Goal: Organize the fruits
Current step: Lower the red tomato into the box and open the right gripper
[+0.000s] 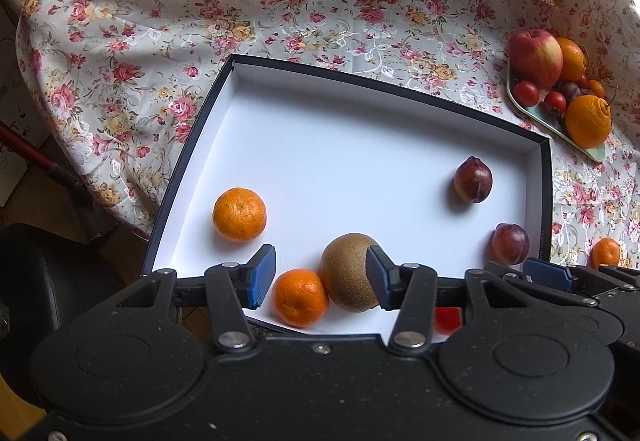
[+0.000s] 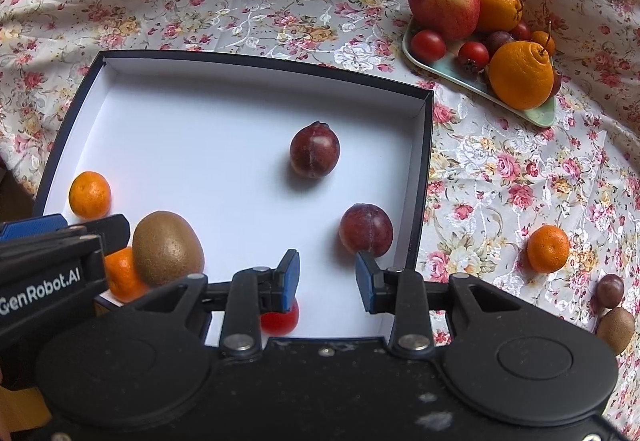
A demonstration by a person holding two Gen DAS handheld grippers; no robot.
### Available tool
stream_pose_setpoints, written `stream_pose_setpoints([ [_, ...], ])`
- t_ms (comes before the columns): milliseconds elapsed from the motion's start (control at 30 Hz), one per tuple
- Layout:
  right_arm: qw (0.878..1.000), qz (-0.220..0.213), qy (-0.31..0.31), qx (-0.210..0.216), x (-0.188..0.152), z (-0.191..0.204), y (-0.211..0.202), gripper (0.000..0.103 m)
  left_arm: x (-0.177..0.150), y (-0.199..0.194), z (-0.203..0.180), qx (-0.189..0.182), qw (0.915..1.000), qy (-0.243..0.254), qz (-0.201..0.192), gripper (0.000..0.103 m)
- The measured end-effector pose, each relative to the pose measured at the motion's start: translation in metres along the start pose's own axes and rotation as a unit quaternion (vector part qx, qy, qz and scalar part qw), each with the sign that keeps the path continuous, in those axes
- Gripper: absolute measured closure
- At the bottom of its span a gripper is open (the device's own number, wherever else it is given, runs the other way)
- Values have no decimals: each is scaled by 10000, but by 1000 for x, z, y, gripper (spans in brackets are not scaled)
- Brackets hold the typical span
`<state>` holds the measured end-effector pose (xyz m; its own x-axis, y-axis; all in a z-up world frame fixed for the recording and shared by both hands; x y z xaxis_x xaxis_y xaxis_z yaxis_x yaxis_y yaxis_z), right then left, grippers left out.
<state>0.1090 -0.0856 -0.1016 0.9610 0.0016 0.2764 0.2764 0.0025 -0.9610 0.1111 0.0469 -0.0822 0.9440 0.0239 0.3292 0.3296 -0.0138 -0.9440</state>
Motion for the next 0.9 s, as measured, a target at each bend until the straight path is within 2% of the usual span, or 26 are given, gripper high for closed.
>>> stream_pose_setpoints([
  [367,9998,30,-71,-169,-3,-5,0,69,-2,-5,-13,49,9997,240,-92,47],
  [900,9990,220,336,-219,-16,-46,-4,69,-9,-7,-54,-76,9981,604,-95,47],
])
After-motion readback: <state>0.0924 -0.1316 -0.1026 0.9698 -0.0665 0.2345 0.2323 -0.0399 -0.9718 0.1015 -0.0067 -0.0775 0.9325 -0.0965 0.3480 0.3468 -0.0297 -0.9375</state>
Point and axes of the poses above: each gripper's, at about its wrist camera, not at the fingertips, and y roughly the way its jaws point, z to its left, x to its top, the point moved 7 cm from there along y, roughly the way its jaws point
